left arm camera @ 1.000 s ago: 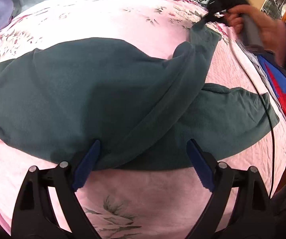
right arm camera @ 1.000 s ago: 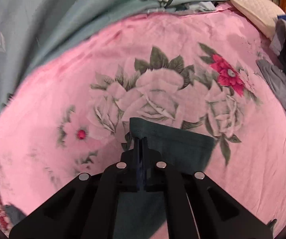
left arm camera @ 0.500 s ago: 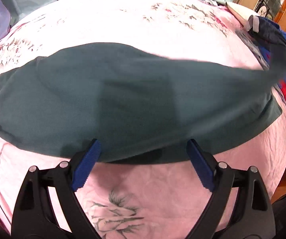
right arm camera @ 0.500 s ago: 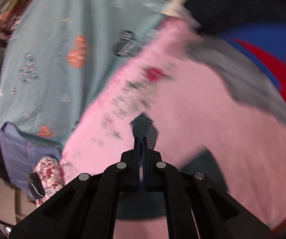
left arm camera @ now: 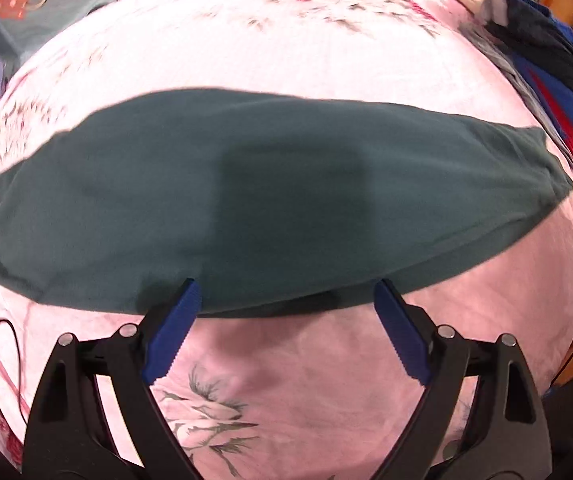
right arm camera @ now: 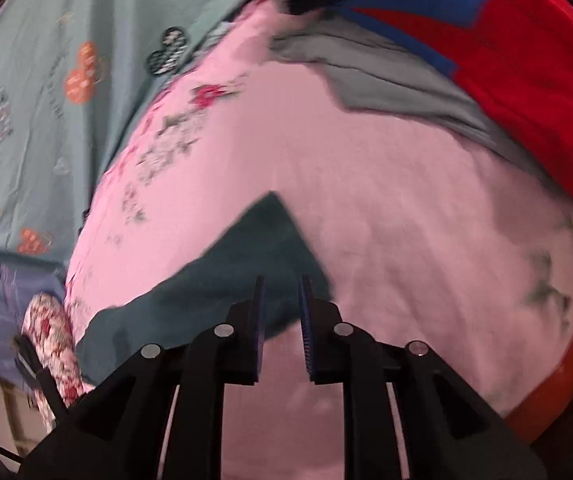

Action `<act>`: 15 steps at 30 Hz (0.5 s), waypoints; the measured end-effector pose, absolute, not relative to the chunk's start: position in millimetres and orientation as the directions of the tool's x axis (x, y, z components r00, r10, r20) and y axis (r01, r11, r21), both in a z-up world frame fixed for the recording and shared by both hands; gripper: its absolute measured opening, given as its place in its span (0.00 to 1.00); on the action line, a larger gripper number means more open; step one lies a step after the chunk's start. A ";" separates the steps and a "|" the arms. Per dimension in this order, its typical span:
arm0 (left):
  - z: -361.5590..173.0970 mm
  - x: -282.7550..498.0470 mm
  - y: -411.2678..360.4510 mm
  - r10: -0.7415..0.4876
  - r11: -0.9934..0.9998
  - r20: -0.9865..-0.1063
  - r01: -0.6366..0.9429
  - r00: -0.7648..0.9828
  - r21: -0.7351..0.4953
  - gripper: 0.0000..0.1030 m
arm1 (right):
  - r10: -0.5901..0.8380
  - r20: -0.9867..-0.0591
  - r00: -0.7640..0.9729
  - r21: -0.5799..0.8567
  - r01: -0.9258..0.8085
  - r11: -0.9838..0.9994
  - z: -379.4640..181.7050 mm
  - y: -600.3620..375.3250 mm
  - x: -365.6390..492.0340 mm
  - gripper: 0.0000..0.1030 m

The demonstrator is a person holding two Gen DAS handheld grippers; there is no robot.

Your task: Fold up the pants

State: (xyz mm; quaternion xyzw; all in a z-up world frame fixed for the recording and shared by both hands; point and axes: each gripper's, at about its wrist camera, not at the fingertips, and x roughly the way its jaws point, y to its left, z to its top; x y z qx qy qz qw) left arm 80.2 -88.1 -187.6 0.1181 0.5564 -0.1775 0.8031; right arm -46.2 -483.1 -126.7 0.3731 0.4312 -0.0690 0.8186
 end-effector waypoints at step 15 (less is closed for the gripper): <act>-167.8 54.0 22.6 -0.045 0.976 -0.925 0.216 0.378 0.040 0.87 | 0.359 -0.846 0.395 0.137 -0.489 0.862 -135.2 -238.5 46.3 0.17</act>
